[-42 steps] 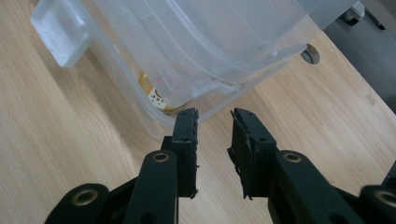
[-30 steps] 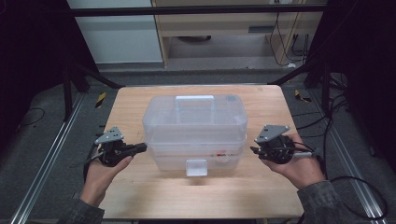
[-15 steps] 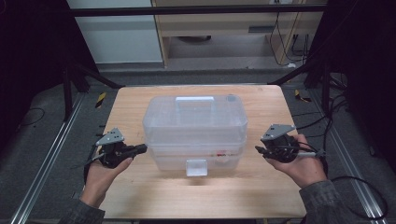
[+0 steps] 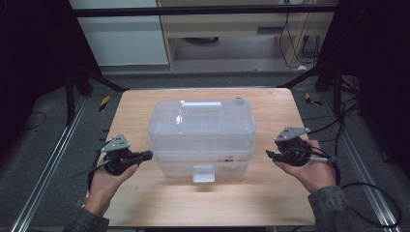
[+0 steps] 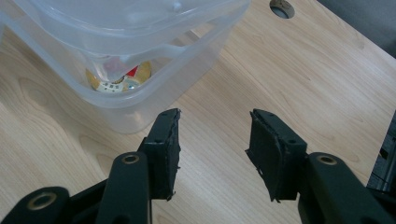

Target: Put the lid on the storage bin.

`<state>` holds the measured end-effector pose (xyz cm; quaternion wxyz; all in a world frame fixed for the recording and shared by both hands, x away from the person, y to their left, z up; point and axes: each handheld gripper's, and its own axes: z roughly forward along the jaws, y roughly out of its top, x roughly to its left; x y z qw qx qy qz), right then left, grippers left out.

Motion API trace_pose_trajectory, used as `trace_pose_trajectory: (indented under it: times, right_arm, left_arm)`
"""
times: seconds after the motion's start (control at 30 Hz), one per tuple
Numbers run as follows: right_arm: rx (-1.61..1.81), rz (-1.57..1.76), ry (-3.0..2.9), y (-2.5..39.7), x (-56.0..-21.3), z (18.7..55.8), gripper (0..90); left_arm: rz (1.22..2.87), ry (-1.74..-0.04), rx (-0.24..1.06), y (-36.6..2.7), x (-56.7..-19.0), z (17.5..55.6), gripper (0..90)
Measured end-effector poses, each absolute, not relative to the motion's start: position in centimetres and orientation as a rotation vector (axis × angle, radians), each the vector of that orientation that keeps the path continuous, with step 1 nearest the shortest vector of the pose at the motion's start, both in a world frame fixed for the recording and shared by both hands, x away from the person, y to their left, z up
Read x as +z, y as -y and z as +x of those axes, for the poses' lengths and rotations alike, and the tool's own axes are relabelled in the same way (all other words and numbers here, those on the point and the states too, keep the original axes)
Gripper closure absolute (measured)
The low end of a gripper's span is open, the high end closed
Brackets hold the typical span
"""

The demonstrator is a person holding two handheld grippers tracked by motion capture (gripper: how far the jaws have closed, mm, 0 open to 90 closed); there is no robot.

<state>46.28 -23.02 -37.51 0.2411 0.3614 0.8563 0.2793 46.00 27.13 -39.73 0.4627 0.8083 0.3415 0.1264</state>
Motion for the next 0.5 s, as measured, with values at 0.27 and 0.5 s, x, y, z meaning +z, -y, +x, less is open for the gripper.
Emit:
trace_pose_trajectory:
  times: [0.27,0.5]
  right_arm:
    - [0.770,1.026,-2.329,23.5,-38.5,46.3,51.2]
    - [0.769,1.050,-2.323,23.9,-39.0,46.4,50.7]
  left_arm:
    - [2.004,-0.840,0.308,-27.1,-40.3,45.8,89.9]
    - [2.008,-0.842,0.305,-27.1,-40.6,45.8,89.9]
